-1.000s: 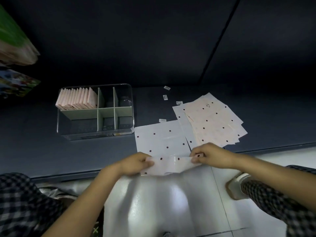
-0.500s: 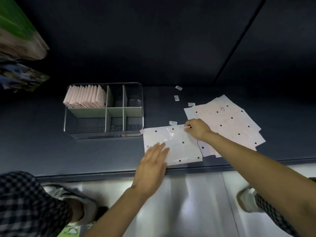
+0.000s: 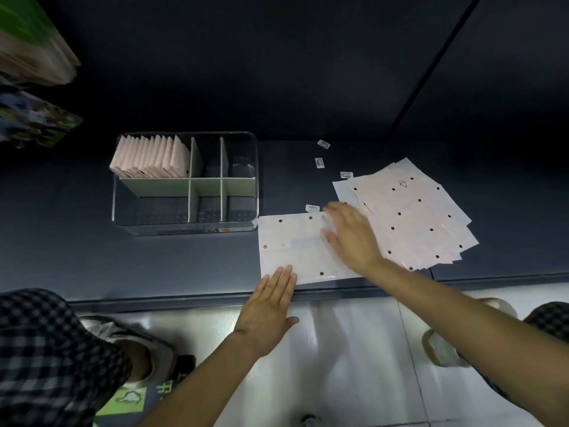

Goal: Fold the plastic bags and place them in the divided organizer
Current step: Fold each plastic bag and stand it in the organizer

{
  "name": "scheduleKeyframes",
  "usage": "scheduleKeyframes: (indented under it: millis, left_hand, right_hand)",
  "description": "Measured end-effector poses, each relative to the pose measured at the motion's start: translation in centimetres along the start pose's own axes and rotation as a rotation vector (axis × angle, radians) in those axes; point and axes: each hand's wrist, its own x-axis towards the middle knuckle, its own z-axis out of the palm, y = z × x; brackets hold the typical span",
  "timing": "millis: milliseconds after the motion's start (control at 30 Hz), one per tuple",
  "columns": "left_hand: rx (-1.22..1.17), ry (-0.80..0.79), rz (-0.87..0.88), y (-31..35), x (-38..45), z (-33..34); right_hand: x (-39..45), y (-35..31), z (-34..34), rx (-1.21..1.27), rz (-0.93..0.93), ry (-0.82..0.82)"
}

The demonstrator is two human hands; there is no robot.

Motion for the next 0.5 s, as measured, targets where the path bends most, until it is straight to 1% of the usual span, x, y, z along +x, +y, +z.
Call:
scheduleKeyframes:
  millis: [67,100,167,200,267,367,500]
  left_hand:
    - [0.01,-0.006,-0.013,0.2,0.1,0.0]
    - [0.013,-0.011,-0.017,0.3,0.1,-0.1]
    - [0.007,-0.019,-0.02,0.3,0.1,-0.1]
    - [0.004,-0.019,-0.017,0.3,0.1,-0.2]
    - [0.002,-0.017,-0.008,0.2,0.0,-0.3]
    - [-0.015,-0.017,0.0,-0.4,-0.4,-0.4]
    - [-0.03,-0.013,0.021,-1.2,-0.8,-0.4]
  right_hand:
    - [-3.9,-1.2,1.2,-0.062,-0.239,-0.062]
    - [-5.8,-1.7,2.0,-0.095,-0.327,-0.111]
    - [-8.6,-2.1,3.3,-0.178,-0.384,-0.255]
    - [-9.5,-1.8,3.9,-0.219,-0.368,-0.312]
    - [-10.5,-0.4,4.1,-0.243,-0.285,-0.374]
    - [-11.8,2.6,3.1,-0.311,-0.186,-0.382]
    - [-13.5,5.3,1.3,-0.355,-0.121,-0.413]
